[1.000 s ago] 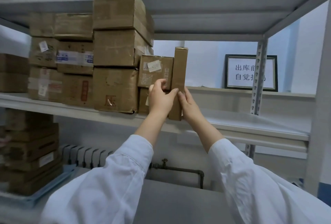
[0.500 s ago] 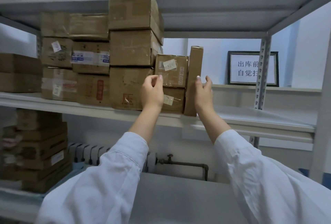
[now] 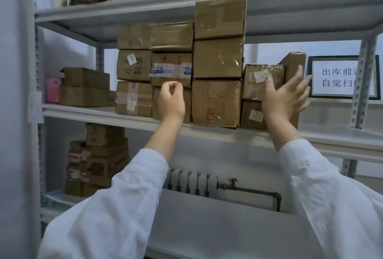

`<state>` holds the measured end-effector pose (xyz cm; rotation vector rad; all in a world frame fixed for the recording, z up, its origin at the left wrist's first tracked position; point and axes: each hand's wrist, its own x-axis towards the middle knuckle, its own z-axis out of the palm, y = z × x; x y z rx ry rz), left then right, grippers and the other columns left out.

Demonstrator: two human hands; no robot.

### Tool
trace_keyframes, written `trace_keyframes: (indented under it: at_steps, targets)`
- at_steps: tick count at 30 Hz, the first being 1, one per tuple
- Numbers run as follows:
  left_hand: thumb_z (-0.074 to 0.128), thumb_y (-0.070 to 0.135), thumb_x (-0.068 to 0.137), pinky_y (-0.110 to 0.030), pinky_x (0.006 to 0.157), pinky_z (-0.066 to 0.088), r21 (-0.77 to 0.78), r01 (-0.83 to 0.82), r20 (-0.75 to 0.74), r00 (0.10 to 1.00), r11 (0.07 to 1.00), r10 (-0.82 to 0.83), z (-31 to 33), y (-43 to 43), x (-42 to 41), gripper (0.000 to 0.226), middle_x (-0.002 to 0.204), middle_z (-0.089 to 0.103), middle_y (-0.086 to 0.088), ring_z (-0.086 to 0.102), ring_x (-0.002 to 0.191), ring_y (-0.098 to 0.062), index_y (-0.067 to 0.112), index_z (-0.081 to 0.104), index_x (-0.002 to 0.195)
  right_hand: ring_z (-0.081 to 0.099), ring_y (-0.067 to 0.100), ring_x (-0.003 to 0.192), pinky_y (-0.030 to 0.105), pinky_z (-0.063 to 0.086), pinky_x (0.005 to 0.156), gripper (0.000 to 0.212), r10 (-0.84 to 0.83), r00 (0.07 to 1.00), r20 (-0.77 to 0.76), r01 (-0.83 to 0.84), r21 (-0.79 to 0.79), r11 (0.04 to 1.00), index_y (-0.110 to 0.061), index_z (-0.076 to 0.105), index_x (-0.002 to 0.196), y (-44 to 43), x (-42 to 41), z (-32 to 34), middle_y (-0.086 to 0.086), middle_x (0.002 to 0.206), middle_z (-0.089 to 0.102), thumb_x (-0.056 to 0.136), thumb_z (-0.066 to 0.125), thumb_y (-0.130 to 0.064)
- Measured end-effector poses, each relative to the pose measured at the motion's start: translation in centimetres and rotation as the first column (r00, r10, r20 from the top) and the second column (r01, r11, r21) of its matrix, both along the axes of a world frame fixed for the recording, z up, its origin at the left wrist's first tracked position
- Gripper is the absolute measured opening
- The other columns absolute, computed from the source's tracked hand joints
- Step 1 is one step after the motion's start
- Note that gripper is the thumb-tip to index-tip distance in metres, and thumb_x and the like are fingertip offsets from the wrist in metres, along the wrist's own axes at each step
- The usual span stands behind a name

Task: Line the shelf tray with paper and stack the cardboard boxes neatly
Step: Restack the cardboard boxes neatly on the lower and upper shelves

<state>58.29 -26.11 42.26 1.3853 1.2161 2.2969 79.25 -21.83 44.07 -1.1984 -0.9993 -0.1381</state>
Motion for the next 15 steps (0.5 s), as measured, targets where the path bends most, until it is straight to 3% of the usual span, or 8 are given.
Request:
trace_keyframes:
  at_steps: [4, 10, 15]
  targets:
    - [0.046, 0.023, 0.095, -0.024, 0.077, 0.041, -0.023, 0.025, 0.018, 1.0, 0.999, -0.025, -0.5, 0.8, -1.8, 0.022, 0.098, 0.057, 0.003, 0.053, 0.09, -0.013, 0.012, 0.058, 0.111, 0.014, 0.033, 0.145, 0.053, 0.009, 0.115, 0.081, -0.055, 0.987, -0.148, 0.038, -0.117, 0.992, -0.023, 0.012, 0.151, 0.4, 2.3, -0.3, 0.01, 0.16, 0.008, 0.087, 0.057, -0.044]
    - [0.048, 0.02, 0.095, -0.016, 0.065, 0.04, -0.04, 0.136, 0.026, 0.991, 0.99, -0.135, -0.8, 1.9, 0.1, 0.019, 0.099, 0.059, 0.002, 0.052, 0.087, -0.012, 0.012, 0.058, 0.108, 0.02, 0.033, 0.143, 0.048, 0.016, 0.115, 0.072, 0.046, 0.997, -0.063, -0.059, -0.221, 0.974, -0.027, 0.008, 0.152, 1.1, 2.9, -1.8, 0.001, 0.16, 0.012, 0.093, 0.049, -0.031]
    - [0.049, 0.019, 0.094, -0.024, 0.076, 0.041, -0.021, 0.193, 0.021, 0.981, 0.981, -0.193, -0.3, 2.3, 0.6, 0.019, 0.099, 0.059, 0.0, 0.053, 0.088, -0.014, 0.012, 0.058, 0.109, 0.015, 0.034, 0.145, 0.05, 0.017, 0.114, 0.074, 0.096, 0.993, -0.068, -0.108, -0.2, 0.974, -0.028, 0.004, 0.152, 0.7, 3.6, -1.9, 0.002, 0.161, 0.008, 0.093, 0.049, -0.035]
